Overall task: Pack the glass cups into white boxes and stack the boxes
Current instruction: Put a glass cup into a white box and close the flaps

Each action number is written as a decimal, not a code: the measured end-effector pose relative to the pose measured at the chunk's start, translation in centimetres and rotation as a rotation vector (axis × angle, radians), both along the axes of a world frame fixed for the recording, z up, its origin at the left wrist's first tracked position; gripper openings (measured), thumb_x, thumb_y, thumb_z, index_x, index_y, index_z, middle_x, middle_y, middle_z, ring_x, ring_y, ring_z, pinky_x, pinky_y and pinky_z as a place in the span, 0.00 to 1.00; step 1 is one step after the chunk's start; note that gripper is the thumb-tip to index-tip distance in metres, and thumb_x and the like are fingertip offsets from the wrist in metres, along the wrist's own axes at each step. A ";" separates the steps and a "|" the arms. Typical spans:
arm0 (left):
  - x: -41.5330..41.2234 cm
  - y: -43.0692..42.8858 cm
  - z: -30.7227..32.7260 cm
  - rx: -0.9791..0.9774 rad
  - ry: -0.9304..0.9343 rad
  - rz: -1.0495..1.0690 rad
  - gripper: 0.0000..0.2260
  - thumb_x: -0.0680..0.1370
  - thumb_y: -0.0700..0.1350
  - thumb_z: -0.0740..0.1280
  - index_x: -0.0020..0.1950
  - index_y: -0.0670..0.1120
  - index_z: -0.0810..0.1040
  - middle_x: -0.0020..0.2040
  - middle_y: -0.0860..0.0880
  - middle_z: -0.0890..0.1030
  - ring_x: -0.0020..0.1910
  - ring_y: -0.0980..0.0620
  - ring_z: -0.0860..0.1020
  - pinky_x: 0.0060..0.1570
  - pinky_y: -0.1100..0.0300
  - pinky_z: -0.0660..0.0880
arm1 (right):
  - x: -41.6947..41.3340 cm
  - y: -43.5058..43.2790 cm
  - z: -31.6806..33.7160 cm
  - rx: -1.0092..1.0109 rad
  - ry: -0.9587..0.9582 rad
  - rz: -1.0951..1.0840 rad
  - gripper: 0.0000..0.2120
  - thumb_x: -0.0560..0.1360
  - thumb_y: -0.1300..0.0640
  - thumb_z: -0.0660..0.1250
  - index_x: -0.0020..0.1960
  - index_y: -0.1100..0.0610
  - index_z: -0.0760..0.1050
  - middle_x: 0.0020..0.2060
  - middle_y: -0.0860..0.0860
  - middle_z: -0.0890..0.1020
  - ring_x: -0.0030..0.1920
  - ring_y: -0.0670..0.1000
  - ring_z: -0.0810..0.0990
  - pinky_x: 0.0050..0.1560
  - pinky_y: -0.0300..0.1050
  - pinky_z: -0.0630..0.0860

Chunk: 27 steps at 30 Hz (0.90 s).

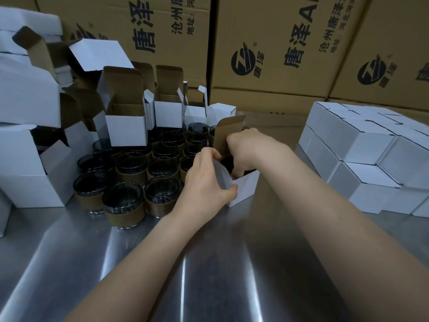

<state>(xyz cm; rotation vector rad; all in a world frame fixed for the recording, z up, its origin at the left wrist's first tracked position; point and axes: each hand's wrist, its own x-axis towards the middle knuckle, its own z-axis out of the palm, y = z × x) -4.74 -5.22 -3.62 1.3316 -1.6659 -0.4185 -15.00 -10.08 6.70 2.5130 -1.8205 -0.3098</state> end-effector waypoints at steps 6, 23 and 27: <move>0.0 0.1 0.1 0.012 -0.009 -0.007 0.27 0.70 0.46 0.76 0.59 0.54 0.61 0.58 0.52 0.68 0.58 0.52 0.69 0.58 0.56 0.71 | 0.0 -0.2 0.0 0.014 0.029 0.020 0.19 0.71 0.53 0.75 0.53 0.58 0.68 0.47 0.55 0.71 0.55 0.57 0.65 0.47 0.50 0.74; 0.3 -0.1 0.1 0.040 -0.018 -0.084 0.32 0.74 0.42 0.72 0.75 0.55 0.64 0.69 0.58 0.62 0.69 0.60 0.60 0.62 0.72 0.57 | -7.7 -0.8 -6.8 -0.028 -1.580 -0.341 0.09 0.78 0.65 0.63 0.50 0.52 0.77 0.45 0.50 0.84 0.40 0.48 0.82 0.44 0.47 0.81; 0.4 0.0 0.1 0.102 -0.020 -0.090 0.33 0.76 0.43 0.70 0.78 0.56 0.62 0.74 0.53 0.59 0.75 0.53 0.56 0.71 0.60 0.57 | -7.0 -0.9 -8.3 0.148 -1.734 -0.310 0.07 0.78 0.58 0.67 0.56 0.53 0.78 0.50 0.53 0.84 0.48 0.49 0.84 0.45 0.43 0.81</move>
